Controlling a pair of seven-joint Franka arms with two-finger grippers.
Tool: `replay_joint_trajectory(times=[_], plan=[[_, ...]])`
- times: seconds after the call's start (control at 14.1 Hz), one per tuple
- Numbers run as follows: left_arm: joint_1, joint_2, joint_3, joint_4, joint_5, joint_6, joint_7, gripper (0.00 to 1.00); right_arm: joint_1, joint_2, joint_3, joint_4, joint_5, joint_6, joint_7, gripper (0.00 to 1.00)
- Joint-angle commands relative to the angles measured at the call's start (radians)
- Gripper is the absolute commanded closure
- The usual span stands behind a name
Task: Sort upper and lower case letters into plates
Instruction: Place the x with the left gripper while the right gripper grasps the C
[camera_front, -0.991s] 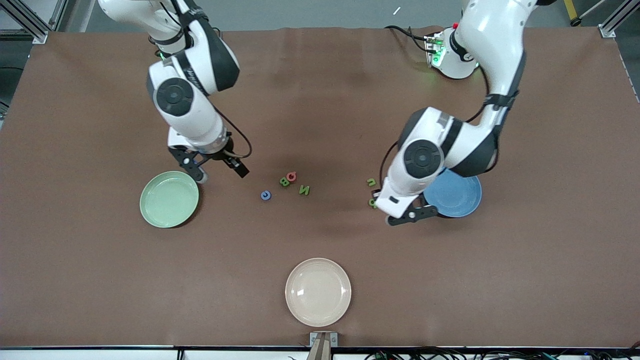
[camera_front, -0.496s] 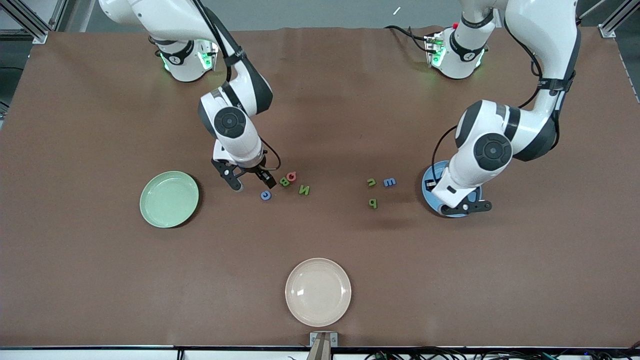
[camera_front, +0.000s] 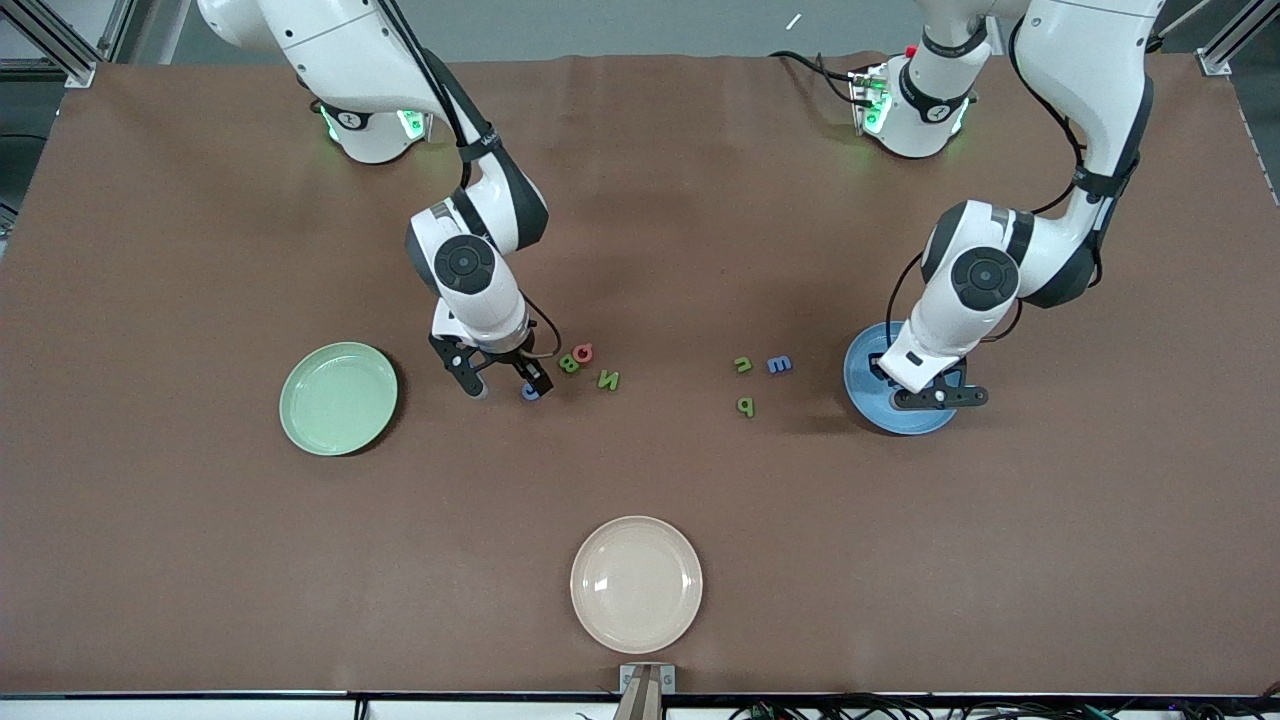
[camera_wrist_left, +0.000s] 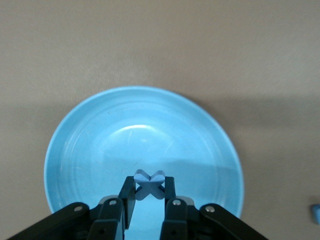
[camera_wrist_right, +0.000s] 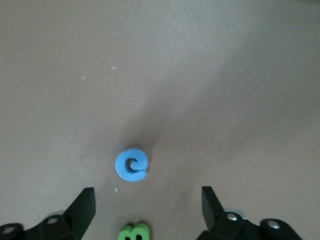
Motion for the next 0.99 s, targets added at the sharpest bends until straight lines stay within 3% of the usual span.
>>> replay_joint_trajectory(times=[0.0,0.5,0.71,0.78,0.92], plan=[[0.020,0.000,-0.010,-0.060,0.032,0.062,0.007,0.85,-0.034,0.052,0.003,0.049,-0.005,0.010,0.016,0.12],[0.034,0.032,-0.012,-0.069,0.032,0.081,0.007,0.76,-0.043,0.124,0.005,0.117,0.011,0.007,0.020,0.26],[0.034,0.023,-0.013,-0.063,0.032,0.079,0.007,0.09,-0.040,0.140,0.005,0.131,0.018,0.007,0.051,0.29],[0.031,0.017,-0.015,-0.054,0.032,0.071,0.002,0.01,-0.040,0.140,0.007,0.131,0.021,0.007,0.054,0.30],[0.032,0.005,-0.047,-0.008,0.027,-0.005,-0.004,0.01,-0.036,0.140,0.007,0.131,0.028,0.006,0.056,0.36]])
